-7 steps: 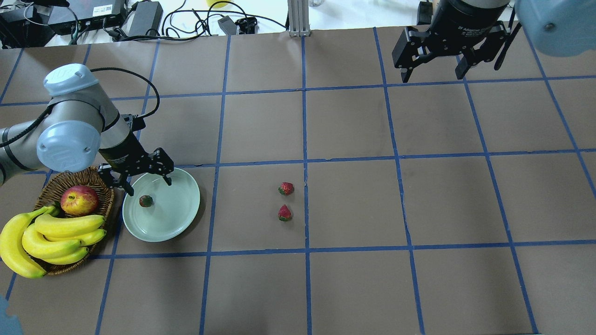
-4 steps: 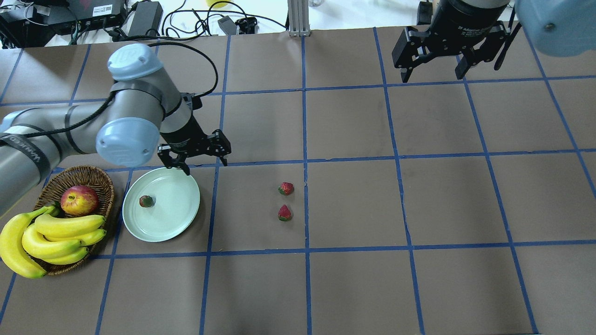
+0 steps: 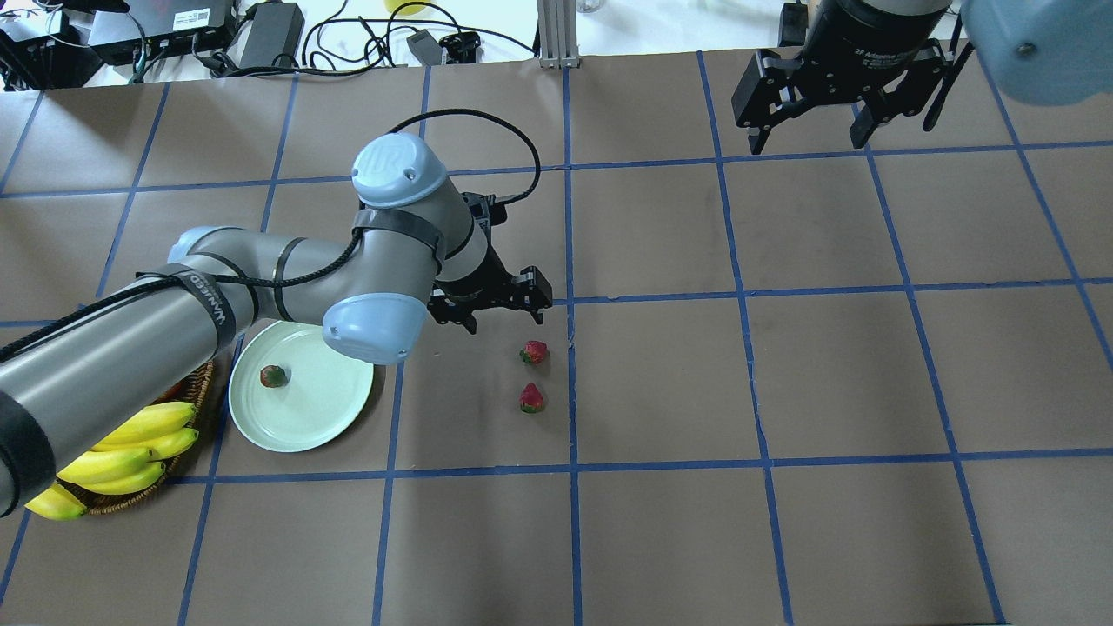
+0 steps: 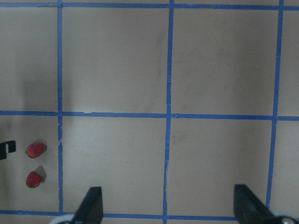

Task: Collect all strawberries into plate
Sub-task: 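Reach the left gripper to the next strawberry and grasp it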

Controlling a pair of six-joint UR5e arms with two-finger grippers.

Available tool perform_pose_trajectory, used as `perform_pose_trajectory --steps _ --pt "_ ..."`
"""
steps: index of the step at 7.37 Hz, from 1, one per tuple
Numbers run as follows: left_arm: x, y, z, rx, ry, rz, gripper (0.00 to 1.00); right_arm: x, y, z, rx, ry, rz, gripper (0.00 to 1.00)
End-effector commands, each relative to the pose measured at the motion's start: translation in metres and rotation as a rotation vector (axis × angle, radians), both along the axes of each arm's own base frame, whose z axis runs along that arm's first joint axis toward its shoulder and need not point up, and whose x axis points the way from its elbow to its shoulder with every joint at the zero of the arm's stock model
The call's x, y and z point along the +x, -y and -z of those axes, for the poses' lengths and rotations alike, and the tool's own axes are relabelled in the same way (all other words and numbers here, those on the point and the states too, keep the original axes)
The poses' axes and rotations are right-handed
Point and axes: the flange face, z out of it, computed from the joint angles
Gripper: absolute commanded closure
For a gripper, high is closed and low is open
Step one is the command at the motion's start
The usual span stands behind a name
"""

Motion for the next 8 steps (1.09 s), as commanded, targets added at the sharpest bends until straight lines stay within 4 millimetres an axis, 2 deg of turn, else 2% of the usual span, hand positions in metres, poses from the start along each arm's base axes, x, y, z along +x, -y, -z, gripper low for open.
perform_pose_trajectory --steps 1,2,3,4,6,7,8 --pt "-0.018 -0.002 0.027 -0.012 -0.004 0.03 0.03 0.0 0.0 0.001 0.001 -0.001 0.0 0.0" --pt "-0.023 -0.005 0.037 0.005 0.0 0.037 0.09 0.0 0.0 0.001 0.001 -0.001 0.0 0.0" --pt "-0.023 -0.006 0.04 0.014 -0.001 0.038 0.61 0.0 0.0 0.001 0.001 -0.001 0.0 0.0" --pt "-0.023 -0.007 0.041 0.024 -0.004 0.034 1.0 0.0 0.0 0.001 0.001 -0.001 0.0 0.0" --pt "-0.024 -0.007 0.035 0.026 -0.013 -0.009 1.0 0.0 0.0 0.001 0.001 -0.001 0.0 0.0" --pt "-0.023 -0.006 0.02 0.001 -0.017 0.003 1.0 0.0 0.0 0.001 0.001 -0.001 0.0 0.0" --pt "-0.013 0.004 0.003 -0.013 -0.014 -0.015 1.0 0.0 0.0 0.001 0.002 0.001 0.0 0.0"
